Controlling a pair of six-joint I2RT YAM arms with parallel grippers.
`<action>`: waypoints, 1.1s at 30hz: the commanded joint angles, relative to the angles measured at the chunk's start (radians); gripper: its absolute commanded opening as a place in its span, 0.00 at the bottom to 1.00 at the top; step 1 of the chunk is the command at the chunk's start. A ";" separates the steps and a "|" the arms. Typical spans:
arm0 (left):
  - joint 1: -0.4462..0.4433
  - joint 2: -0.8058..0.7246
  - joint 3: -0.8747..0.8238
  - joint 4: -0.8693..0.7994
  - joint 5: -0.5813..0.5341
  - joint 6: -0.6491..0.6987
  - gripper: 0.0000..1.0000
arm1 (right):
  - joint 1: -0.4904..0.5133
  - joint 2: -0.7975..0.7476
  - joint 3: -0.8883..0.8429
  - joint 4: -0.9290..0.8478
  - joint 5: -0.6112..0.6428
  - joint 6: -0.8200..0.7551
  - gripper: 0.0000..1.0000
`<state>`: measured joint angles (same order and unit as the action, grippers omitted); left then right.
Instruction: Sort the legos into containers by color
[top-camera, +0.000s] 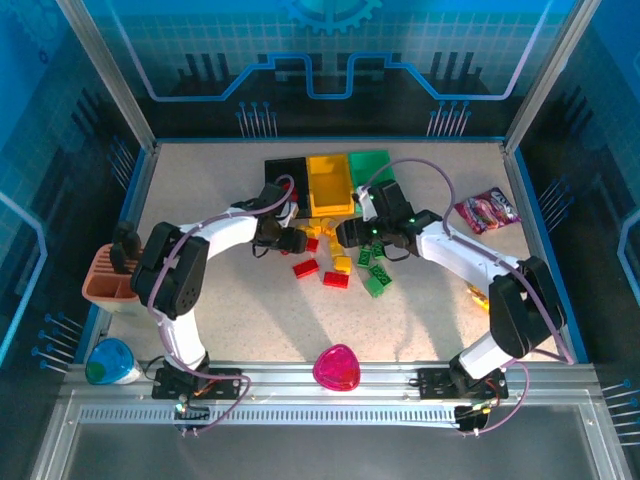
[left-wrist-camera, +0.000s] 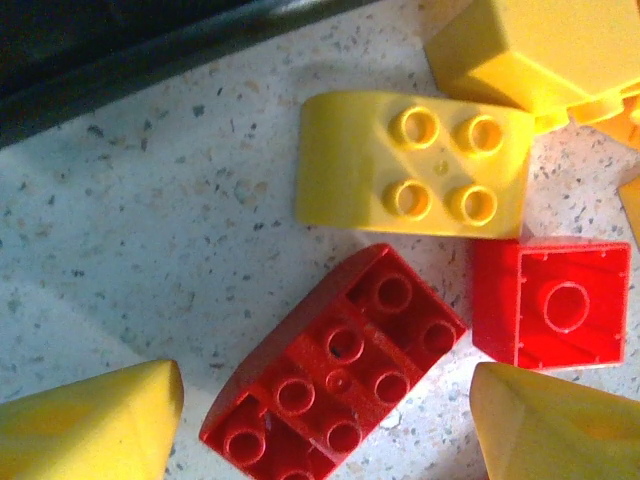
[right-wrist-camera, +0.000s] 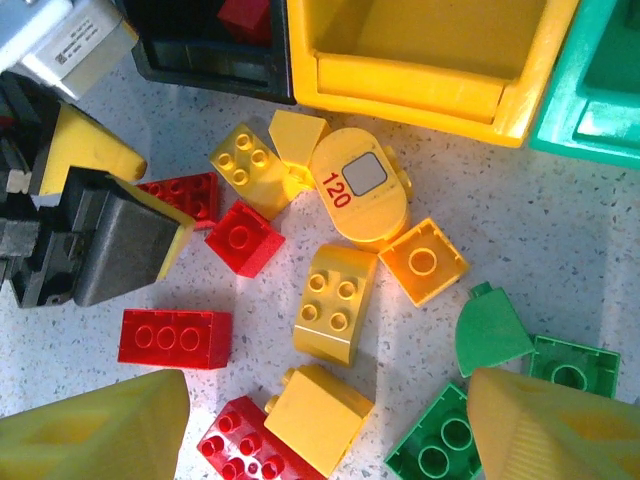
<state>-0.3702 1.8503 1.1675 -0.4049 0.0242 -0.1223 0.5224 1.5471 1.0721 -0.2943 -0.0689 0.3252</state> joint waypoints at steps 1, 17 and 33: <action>-0.004 0.035 0.055 -0.061 0.013 0.035 0.75 | -0.019 -0.043 -0.025 0.035 -0.025 0.020 0.74; -0.064 0.072 0.070 -0.156 -0.055 0.035 0.58 | -0.038 -0.077 -0.094 0.082 -0.049 0.052 0.74; -0.062 -0.143 0.004 -0.154 -0.073 -0.014 0.32 | -0.050 -0.119 -0.158 0.096 -0.045 0.063 0.73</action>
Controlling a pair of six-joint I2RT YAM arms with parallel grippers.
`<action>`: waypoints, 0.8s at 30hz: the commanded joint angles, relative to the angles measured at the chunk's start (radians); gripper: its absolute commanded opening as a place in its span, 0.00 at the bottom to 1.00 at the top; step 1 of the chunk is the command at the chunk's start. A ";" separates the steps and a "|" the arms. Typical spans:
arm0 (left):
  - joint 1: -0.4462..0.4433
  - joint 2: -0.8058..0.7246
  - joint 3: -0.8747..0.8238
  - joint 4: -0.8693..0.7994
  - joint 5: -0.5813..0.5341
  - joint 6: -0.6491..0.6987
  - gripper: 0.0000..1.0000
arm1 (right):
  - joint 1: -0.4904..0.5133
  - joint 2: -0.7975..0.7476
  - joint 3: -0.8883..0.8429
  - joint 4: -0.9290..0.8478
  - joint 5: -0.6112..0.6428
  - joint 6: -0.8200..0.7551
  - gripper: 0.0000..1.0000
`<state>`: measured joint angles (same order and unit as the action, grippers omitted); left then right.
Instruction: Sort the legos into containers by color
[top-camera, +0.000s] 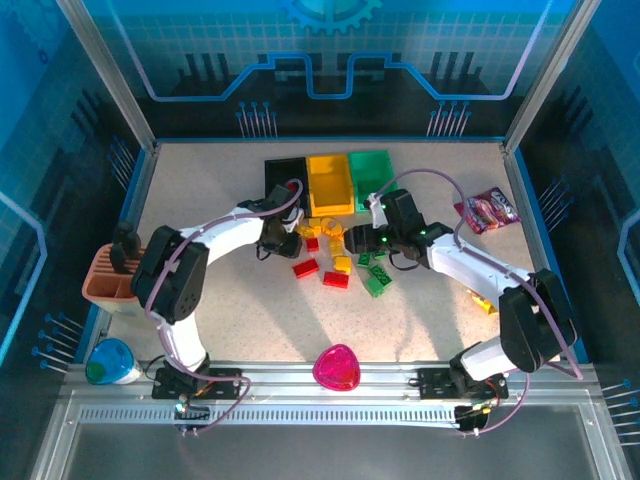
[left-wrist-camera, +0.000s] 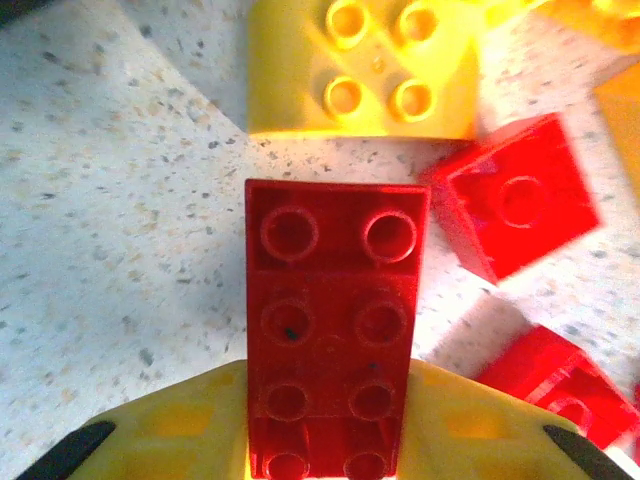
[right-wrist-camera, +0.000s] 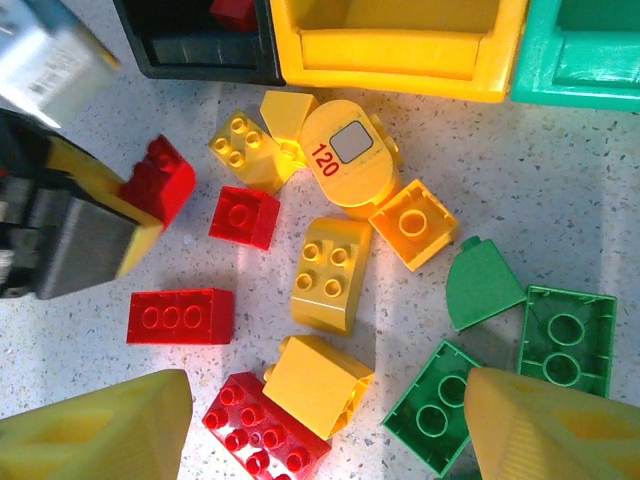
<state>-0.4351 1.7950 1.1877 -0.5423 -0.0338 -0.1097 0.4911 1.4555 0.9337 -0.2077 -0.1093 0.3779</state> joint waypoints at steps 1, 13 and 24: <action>0.008 -0.103 -0.016 -0.012 -0.017 -0.028 0.32 | -0.019 -0.030 -0.026 0.012 -0.004 0.011 0.73; 0.109 0.067 0.314 -0.091 -0.040 -0.028 0.32 | -0.018 -0.078 -0.103 0.027 -0.026 0.043 0.72; 0.141 0.094 0.466 -0.067 -0.059 -0.116 0.89 | 0.002 -0.124 -0.110 -0.012 -0.006 0.025 0.73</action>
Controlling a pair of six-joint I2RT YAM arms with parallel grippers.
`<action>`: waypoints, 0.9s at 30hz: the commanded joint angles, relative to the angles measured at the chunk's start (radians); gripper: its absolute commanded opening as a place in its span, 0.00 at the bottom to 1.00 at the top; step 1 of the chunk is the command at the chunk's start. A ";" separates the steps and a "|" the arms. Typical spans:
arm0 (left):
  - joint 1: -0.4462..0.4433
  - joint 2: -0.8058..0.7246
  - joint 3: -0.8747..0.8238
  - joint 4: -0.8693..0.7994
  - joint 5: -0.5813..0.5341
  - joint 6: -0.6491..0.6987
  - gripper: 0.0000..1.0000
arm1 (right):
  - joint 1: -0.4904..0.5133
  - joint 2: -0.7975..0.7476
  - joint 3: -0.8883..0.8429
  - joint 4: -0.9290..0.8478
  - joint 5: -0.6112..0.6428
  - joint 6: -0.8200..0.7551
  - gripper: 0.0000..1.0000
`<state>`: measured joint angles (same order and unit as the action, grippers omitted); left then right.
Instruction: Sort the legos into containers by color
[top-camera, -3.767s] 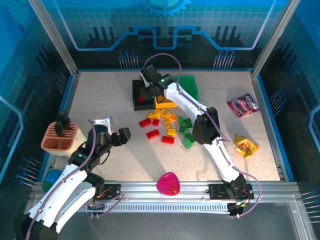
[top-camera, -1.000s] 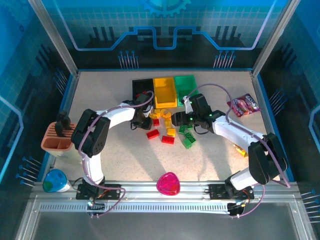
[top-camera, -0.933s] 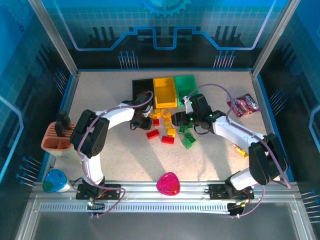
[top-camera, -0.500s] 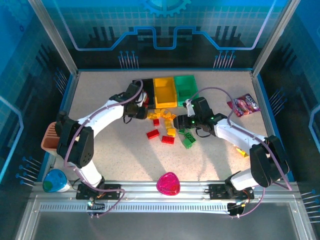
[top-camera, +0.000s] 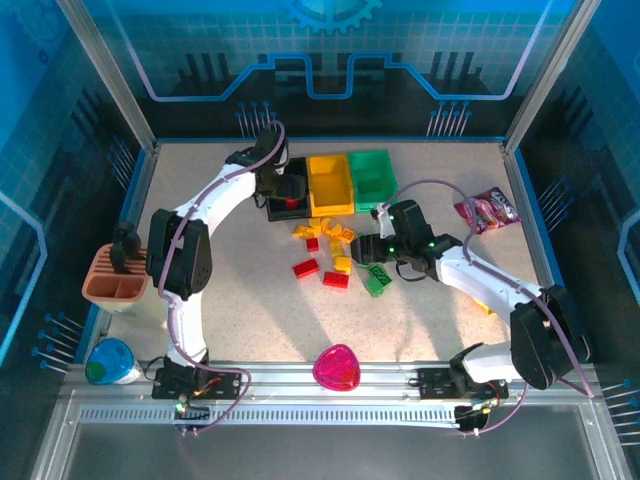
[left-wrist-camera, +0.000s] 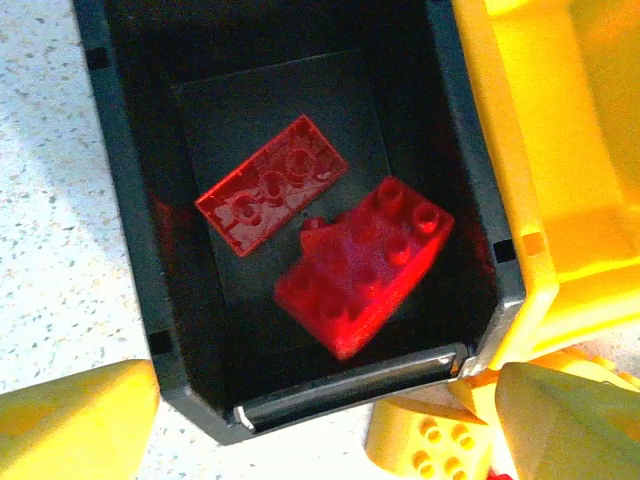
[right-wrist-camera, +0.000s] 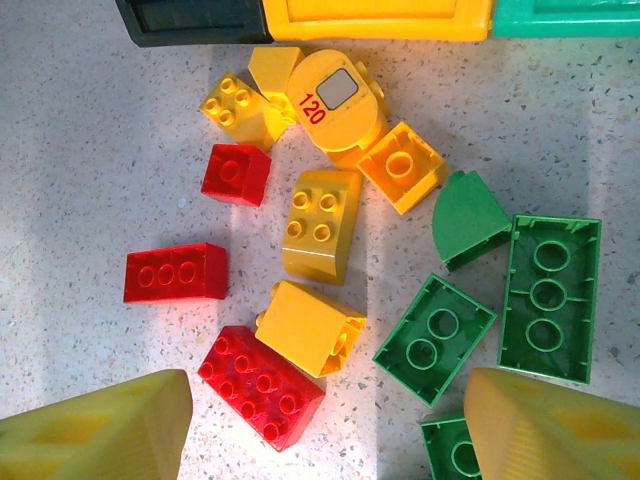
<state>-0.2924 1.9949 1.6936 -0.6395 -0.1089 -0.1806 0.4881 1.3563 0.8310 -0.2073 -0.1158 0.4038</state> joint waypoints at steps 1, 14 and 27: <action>-0.003 -0.153 -0.093 0.074 0.028 -0.054 0.89 | 0.010 -0.023 -0.007 -0.012 0.002 -0.003 0.73; -0.007 -0.610 -0.614 0.238 0.039 -0.120 0.84 | 0.179 0.159 0.213 -0.118 0.032 -0.151 0.75; 0.039 -0.828 -1.001 0.382 0.145 -0.324 0.85 | 0.313 0.475 0.558 -0.395 0.100 -0.296 0.99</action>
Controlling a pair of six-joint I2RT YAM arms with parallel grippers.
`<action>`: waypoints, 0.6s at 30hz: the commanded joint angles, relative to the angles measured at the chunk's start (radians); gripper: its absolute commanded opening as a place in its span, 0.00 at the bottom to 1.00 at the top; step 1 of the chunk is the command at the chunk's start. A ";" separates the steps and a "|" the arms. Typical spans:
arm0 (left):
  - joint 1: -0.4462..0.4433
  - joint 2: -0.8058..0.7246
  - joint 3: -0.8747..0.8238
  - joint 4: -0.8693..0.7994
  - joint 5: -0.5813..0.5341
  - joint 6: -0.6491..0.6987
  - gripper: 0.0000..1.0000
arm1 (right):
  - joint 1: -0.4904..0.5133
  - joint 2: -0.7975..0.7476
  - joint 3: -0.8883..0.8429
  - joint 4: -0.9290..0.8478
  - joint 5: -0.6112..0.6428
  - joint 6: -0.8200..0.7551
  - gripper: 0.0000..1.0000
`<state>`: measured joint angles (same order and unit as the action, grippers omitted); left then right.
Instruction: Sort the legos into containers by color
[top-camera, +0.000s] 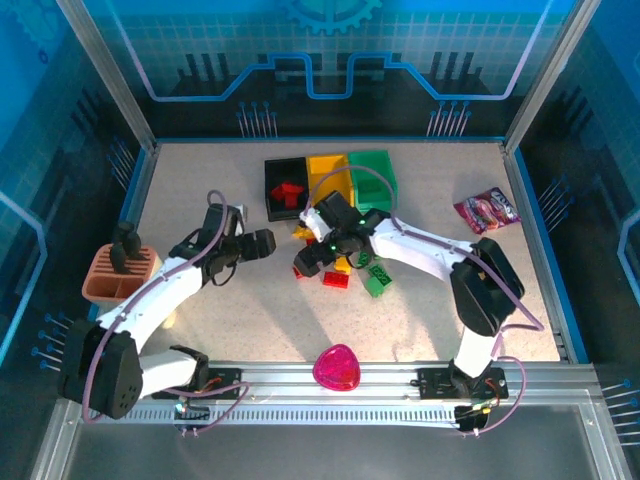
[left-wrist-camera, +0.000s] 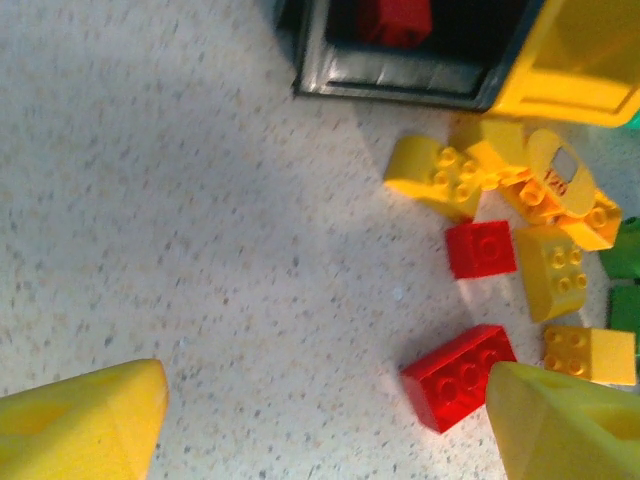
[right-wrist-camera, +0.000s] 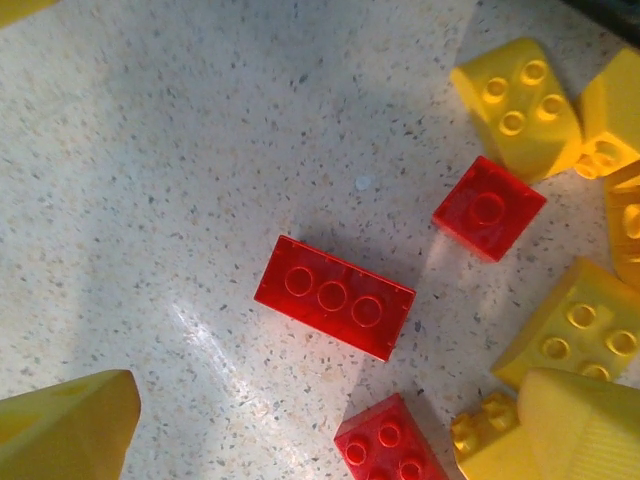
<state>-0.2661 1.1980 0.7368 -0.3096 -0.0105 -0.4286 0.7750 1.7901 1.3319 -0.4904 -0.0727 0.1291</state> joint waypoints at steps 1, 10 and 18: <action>0.017 -0.040 -0.068 0.052 0.045 -0.087 0.85 | 0.035 0.063 0.077 -0.126 0.072 -0.010 0.99; 0.074 -0.200 -0.254 0.077 0.043 -0.222 0.87 | 0.111 0.229 0.220 -0.234 0.185 0.130 1.00; 0.074 -0.329 -0.341 0.054 0.015 -0.257 0.86 | 0.116 0.327 0.289 -0.259 0.193 0.213 1.00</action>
<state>-0.1997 0.8944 0.4114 -0.2527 0.0154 -0.6575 0.8837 2.0861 1.5787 -0.7048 0.0914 0.2871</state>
